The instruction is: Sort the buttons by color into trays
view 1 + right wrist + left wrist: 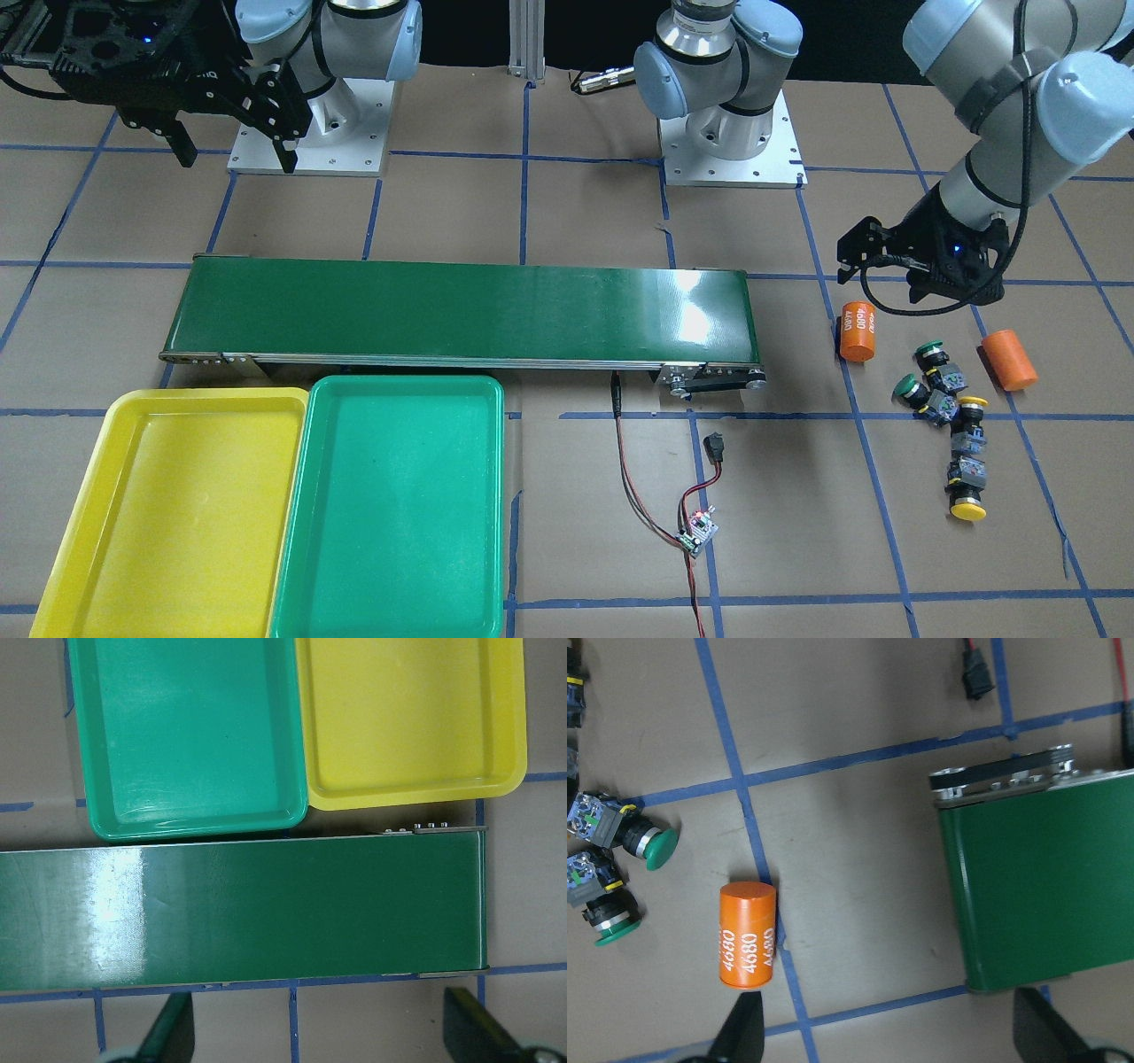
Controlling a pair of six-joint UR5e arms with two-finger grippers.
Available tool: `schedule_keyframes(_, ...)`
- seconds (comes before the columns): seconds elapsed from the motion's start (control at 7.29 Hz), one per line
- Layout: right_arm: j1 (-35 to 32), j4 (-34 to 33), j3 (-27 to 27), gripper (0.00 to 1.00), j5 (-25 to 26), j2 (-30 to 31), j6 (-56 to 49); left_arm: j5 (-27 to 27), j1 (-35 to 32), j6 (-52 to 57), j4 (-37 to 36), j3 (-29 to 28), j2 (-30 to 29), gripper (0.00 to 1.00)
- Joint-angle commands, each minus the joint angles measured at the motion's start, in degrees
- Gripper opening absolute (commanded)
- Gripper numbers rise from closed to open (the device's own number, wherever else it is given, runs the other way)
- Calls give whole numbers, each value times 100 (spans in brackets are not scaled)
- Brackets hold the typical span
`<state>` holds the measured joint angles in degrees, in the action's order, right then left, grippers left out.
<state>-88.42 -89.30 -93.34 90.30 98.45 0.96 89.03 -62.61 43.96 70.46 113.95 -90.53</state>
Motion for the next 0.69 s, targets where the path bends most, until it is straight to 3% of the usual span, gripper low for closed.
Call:
schedule_keyframes(0.0,0,-8,-8,100,-4,-1,1,9,624,1007,-1241,915,-445,100)
schedule_keyframes(0.55,0,1,0,100,-4,-1,1,1,776,1044,-1631,1006,-1132,100)
